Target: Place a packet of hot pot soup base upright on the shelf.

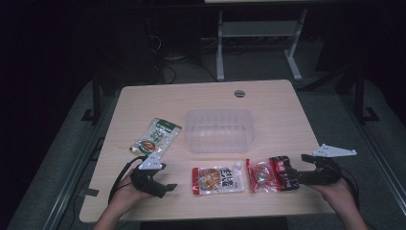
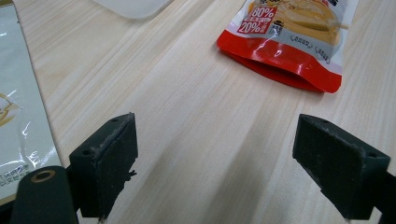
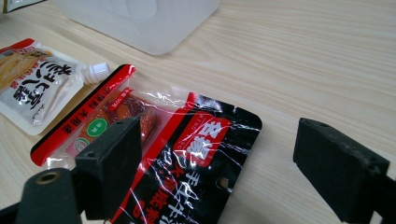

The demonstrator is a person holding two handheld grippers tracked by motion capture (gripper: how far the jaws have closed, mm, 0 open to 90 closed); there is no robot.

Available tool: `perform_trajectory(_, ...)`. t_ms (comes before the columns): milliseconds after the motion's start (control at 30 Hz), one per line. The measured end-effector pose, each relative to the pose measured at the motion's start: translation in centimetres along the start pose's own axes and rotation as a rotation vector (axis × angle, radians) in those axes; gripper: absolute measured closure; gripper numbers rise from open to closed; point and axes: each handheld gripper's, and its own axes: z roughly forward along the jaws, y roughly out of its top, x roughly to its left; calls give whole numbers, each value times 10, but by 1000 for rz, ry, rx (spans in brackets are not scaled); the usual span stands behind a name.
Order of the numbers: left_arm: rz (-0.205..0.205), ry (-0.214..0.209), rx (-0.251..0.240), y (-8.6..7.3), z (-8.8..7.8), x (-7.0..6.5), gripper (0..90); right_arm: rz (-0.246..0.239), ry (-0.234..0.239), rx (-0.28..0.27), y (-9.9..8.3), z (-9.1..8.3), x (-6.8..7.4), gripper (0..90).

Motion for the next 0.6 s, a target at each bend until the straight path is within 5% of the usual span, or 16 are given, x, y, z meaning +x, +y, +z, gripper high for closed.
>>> perform_trajectory(400,-11,1,-8,0,-4,3,136,-9,-8,4,2,-8,2,212)
perform_trajectory(533,-12,3,-22,0,-8,2,137,-4,8,2,4,-10,1,315)
perform_trajectory(600,2,4,-24,2,-8,2,139,5,29,6,6,-10,2,442)
